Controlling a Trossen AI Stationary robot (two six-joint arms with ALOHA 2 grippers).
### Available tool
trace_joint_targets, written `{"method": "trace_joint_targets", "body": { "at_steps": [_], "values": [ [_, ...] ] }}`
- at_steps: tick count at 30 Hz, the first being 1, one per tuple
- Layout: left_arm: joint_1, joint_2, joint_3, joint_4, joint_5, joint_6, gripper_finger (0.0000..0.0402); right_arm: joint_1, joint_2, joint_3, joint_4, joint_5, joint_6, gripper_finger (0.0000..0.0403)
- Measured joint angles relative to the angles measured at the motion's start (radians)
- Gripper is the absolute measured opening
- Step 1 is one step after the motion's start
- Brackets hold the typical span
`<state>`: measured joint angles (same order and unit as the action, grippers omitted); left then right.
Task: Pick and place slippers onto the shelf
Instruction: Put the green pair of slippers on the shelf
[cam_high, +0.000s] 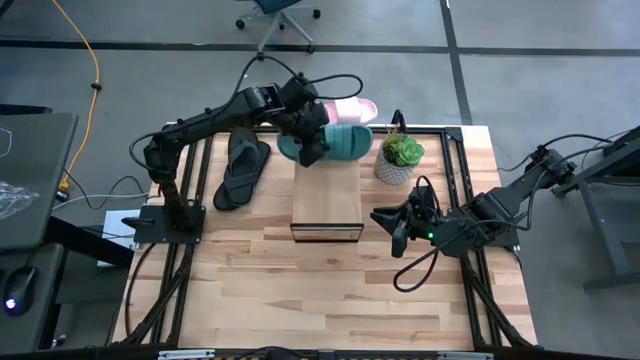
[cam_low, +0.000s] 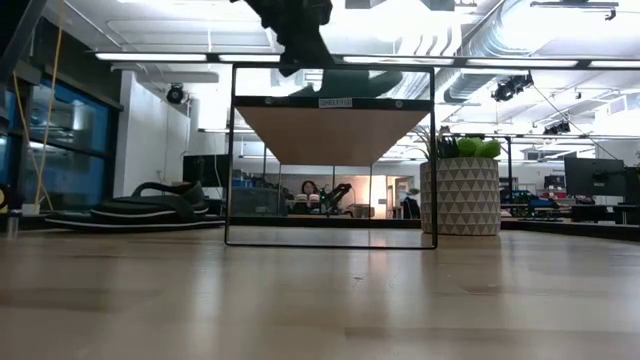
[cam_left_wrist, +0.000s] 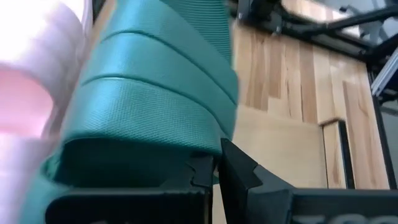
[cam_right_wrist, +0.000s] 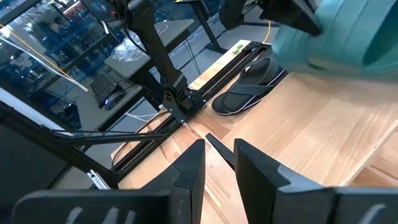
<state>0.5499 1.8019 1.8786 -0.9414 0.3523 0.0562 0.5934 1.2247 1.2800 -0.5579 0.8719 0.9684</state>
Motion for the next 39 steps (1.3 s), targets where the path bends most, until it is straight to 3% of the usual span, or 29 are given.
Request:
{"method": "trace_joint_targets", "body": {
  "at_steps": [12, 39],
  "values": [
    [-0.008, 0.002, 0.0, -0.057, 0.008, -0.008, 0.0, 0.0, 0.0, 0.0, 0.0, 0.0, -0.008, 0.0073],
    [-0.032, 0.075, 0.0, -0.019, -0.013, -0.013, 0.0004, 0.0, 0.0, 0.0, -0.008, -0.007, -0.001, 0.0073]
  ]
}}
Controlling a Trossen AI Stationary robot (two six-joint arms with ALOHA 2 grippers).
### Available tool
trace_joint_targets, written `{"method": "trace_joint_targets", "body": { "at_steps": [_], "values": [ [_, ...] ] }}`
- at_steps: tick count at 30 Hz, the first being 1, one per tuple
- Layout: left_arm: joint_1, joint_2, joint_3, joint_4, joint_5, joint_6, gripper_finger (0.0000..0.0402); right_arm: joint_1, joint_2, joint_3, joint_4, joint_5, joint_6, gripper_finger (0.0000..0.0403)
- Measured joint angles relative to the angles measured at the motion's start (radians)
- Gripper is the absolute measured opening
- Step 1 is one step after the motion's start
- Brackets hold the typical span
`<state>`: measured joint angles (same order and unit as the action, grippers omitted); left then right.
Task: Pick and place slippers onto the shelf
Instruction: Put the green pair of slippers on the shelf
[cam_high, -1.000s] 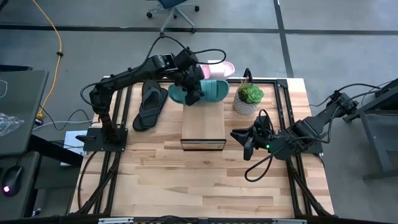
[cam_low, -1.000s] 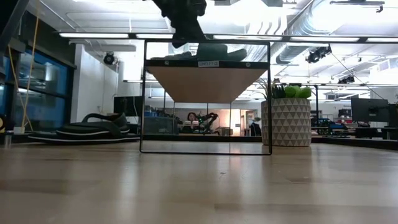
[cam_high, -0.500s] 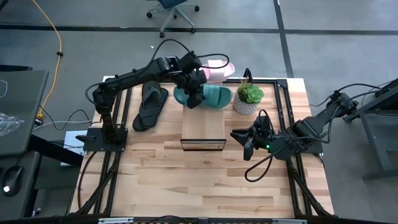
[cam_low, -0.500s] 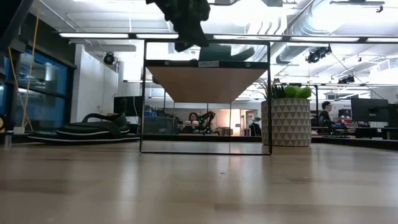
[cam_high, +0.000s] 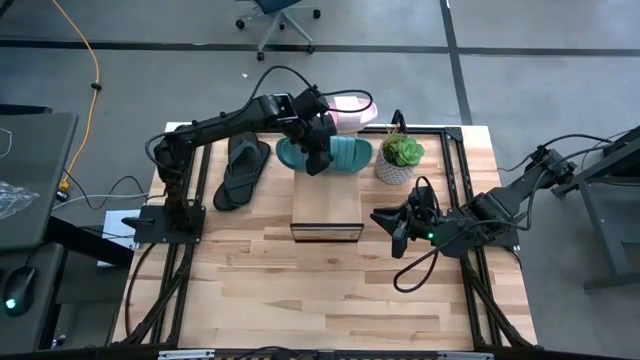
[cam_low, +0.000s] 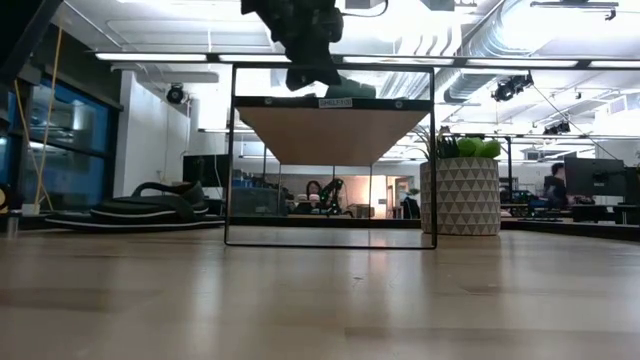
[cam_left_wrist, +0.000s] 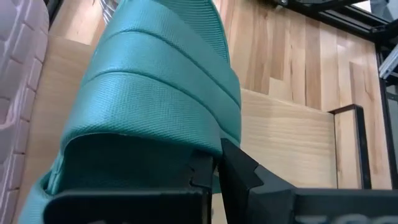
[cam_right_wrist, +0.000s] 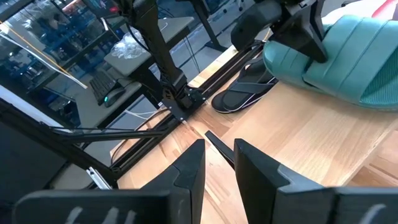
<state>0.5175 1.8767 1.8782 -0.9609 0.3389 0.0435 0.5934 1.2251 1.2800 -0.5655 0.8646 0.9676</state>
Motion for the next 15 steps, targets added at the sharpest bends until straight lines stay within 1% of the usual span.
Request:
{"method": "trace_joint_targets", "body": {
  "at_steps": [4, 8, 15],
  "values": [
    [0.0, -0.001, 0.013, -0.005, -0.019, -0.006, 0.0012, 0.0, 0.0, 0.0, -0.006, 0.0, 0.0, 0.0073],
    [0.0, -0.001, 0.034, -0.015, -0.023, -0.015, 0.0004, 0.0, 0.0, 0.0, -0.008, 0.0, 0.0, 0.0073],
    [0.0, -0.001, 0.067, -0.008, -0.023, -0.055, 0.0003, 0.0, 0.0, 0.0, -0.013, 0.0, 0.0, 0.0073]
  ]
}}
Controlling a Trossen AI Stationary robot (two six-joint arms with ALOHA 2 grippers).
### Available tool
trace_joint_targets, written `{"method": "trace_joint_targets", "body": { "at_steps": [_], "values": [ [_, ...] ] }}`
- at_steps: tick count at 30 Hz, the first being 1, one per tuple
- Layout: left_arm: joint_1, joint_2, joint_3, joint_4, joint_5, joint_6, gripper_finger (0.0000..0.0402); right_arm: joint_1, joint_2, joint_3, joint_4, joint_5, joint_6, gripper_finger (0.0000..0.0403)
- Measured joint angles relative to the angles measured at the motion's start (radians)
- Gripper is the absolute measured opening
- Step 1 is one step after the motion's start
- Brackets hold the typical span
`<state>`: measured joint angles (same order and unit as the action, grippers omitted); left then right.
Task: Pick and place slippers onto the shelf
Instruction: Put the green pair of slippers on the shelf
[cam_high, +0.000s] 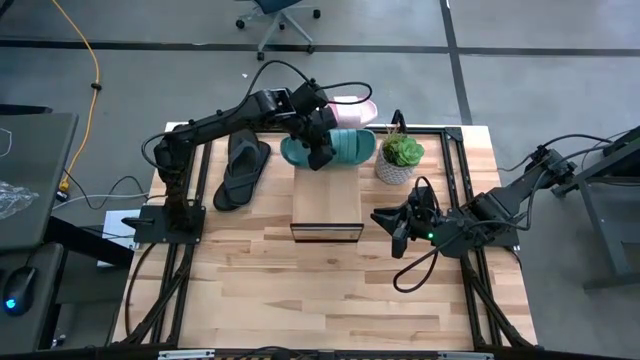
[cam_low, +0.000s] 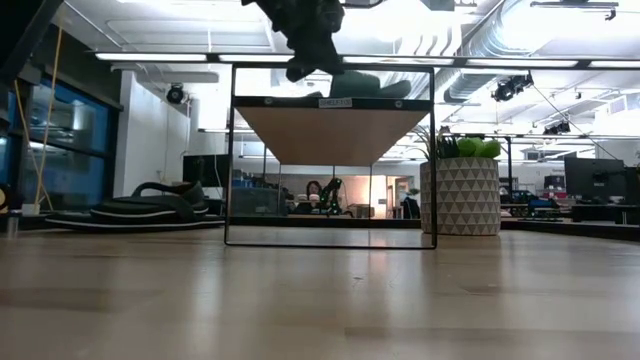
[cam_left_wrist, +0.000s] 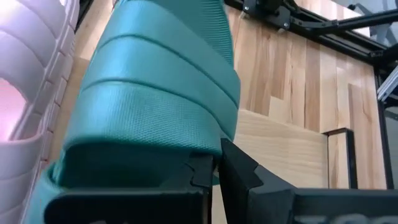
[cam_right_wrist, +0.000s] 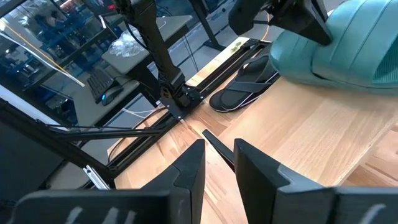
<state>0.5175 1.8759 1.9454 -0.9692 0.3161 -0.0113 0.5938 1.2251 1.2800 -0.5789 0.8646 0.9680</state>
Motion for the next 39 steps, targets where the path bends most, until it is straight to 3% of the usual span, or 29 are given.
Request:
{"method": "trace_joint_targets", "body": {
  "at_steps": [28, 32, 39],
  "values": [
    [-0.007, 0.0, 0.002, -0.049, 0.041, -0.082, 0.0002, 0.0, 0.0, 0.0, -0.024, -0.003, -0.008, 0.0073],
    [-0.007, 0.0, 0.002, -0.051, 0.039, -0.075, 0.0027, 0.0, 0.0, 0.0, -0.024, -0.004, -0.008, 0.0073],
    [-0.006, 0.0, 0.002, -0.047, 0.007, -0.067, 0.0105, 0.0, 0.0, 0.0, -0.024, -0.008, -0.008, 0.0073]
  ]
}}
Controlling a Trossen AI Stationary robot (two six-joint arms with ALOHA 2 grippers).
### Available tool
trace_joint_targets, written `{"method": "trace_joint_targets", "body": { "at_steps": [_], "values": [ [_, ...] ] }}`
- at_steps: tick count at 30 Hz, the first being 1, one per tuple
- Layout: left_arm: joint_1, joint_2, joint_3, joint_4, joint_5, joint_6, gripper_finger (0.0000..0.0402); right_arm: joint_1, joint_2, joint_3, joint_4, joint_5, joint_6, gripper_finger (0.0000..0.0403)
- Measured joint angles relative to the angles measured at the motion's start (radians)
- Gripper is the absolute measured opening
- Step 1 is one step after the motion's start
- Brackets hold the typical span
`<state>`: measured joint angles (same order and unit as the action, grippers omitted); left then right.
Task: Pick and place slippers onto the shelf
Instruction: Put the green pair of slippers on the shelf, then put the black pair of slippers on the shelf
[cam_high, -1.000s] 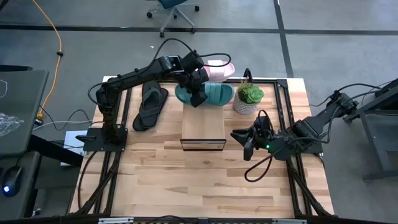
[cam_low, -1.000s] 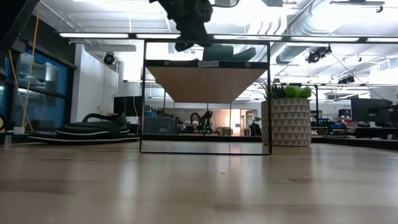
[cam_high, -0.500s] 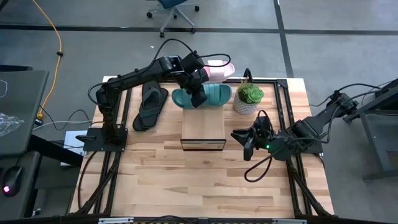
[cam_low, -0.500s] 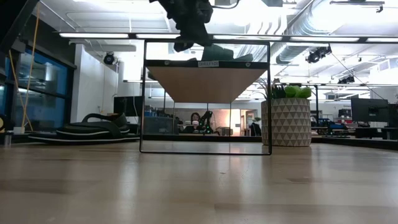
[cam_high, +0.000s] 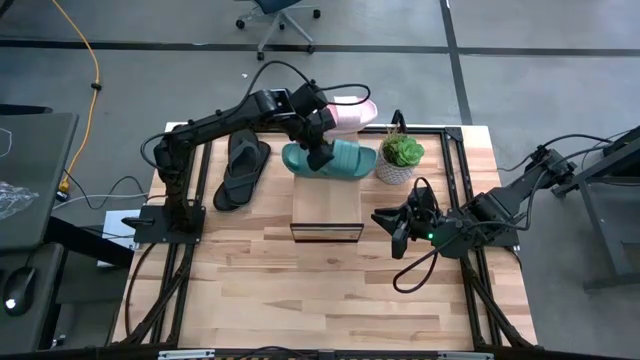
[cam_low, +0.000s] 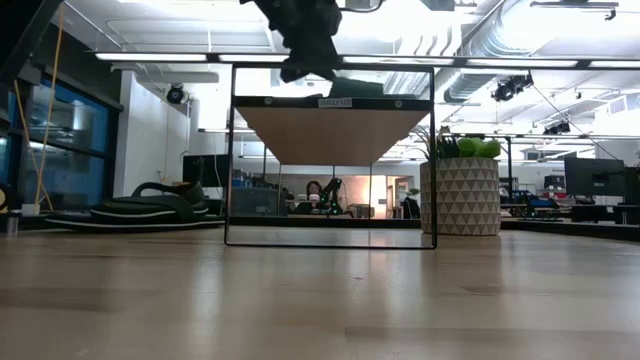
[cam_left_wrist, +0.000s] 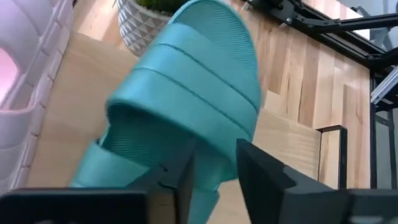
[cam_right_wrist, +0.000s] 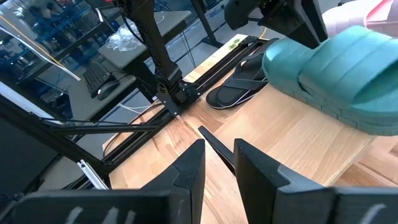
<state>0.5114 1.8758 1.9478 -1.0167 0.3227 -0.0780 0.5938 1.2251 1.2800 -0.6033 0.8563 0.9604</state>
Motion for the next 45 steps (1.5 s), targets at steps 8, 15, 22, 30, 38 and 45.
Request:
{"method": "trace_joint_targets", "body": {
  "at_steps": [8, 15, 22, 30, 38, 45],
  "values": [
    [0.036, -0.002, 0.002, -0.005, -0.009, 0.022, 0.0166, 0.003, 0.0, 0.0, 0.0, -0.007, 0.003, 0.0073],
    [0.086, -0.035, 0.003, -0.024, -0.024, 0.075, 0.0163, 0.003, 0.0, 0.0, 0.0, -0.011, 0.008, 0.0073],
    [0.126, -0.116, 0.004, -0.049, -0.07, 0.126, 0.015, 0.002, 0.0, 0.0, 0.0, -0.011, 0.011, 0.0073],
    [0.129, -0.211, 0.004, -0.181, -0.166, 0.183, 0.0145, 0.002, 0.0, 0.0, 0.0, -0.019, 0.009, 0.0073],
    [0.129, -0.313, 0.004, -0.246, -0.212, 0.165, 0.0144, 0.002, 0.0, 0.0, 0.0, -0.021, 0.007, 0.0073],
    [0.13, -0.428, 0.004, -0.296, -0.3, 0.122, 0.0144, 0.002, 0.0, 0.0, 0.0, -0.041, 0.003, 0.0073]
  ]
}}
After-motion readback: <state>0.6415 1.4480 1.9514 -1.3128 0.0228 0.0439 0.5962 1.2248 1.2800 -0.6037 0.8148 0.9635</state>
